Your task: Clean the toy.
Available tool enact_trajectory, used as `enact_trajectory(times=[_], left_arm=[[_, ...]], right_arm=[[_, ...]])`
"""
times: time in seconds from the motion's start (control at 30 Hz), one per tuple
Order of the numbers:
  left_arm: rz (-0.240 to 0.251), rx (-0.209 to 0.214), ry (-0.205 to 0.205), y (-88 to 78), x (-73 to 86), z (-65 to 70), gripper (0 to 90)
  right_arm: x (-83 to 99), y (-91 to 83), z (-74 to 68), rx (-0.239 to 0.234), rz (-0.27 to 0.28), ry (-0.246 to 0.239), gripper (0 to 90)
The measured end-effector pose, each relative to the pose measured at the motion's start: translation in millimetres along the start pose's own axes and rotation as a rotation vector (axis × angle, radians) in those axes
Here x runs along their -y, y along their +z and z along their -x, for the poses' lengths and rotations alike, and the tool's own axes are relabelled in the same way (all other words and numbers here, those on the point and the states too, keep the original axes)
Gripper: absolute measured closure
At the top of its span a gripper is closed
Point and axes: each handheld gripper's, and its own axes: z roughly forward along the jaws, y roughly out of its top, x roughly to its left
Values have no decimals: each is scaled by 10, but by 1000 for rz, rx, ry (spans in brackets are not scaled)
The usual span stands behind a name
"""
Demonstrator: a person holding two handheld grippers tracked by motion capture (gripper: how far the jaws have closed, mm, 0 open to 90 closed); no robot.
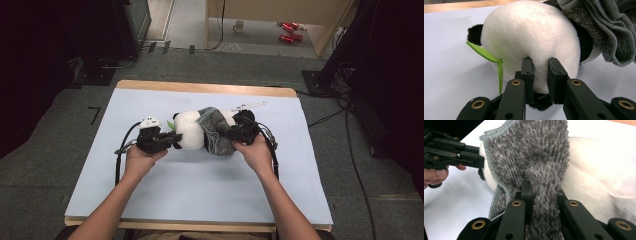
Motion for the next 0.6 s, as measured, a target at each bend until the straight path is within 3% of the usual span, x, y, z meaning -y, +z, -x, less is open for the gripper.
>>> enact_trajectory(times=[0.37, 0.6], left_arm=[[-3, 2, -6, 9, 1, -2, 775], [3, 5, -8, 8, -7, 19, 776]], right_arm=[[91, -248, 242, 60, 45, 53, 790], [106, -287, 322, 80, 55, 70, 791]])
